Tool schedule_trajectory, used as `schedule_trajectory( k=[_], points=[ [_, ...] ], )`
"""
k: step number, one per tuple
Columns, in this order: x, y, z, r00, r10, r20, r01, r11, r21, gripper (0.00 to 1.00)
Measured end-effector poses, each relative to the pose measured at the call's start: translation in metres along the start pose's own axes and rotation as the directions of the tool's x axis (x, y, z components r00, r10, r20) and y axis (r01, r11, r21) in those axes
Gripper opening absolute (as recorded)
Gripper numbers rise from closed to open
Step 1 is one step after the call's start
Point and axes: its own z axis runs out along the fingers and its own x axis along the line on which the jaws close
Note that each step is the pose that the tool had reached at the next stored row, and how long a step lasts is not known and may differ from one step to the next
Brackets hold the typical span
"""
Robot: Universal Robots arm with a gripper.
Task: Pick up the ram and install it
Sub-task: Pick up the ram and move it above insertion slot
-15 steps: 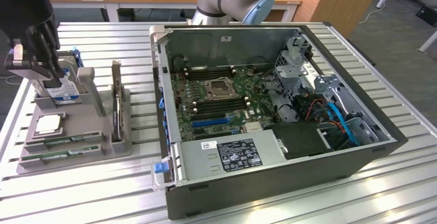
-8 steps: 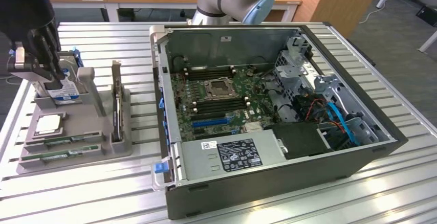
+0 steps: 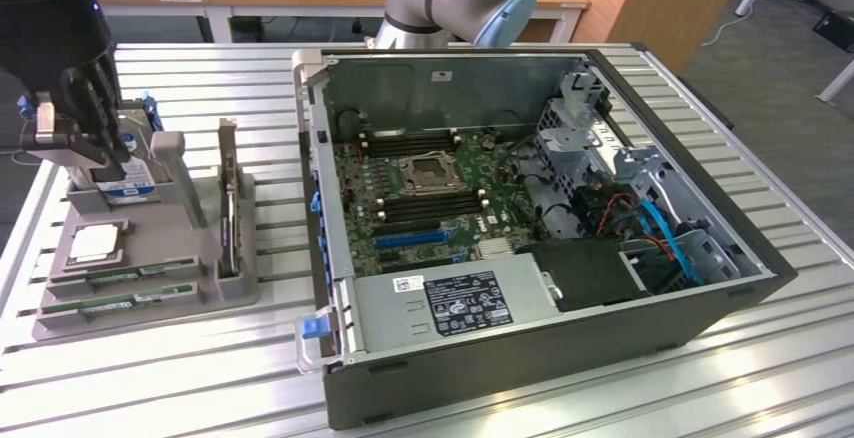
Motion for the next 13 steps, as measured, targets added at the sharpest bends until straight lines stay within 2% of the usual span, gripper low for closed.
schedule_trajectory(
  k=[13],
  points=[
    [0.0, -0.0005, 0.015, 1.0, -0.003, -0.0002, 0.003, 1.0, -0.0002, 0.3]
  ],
)
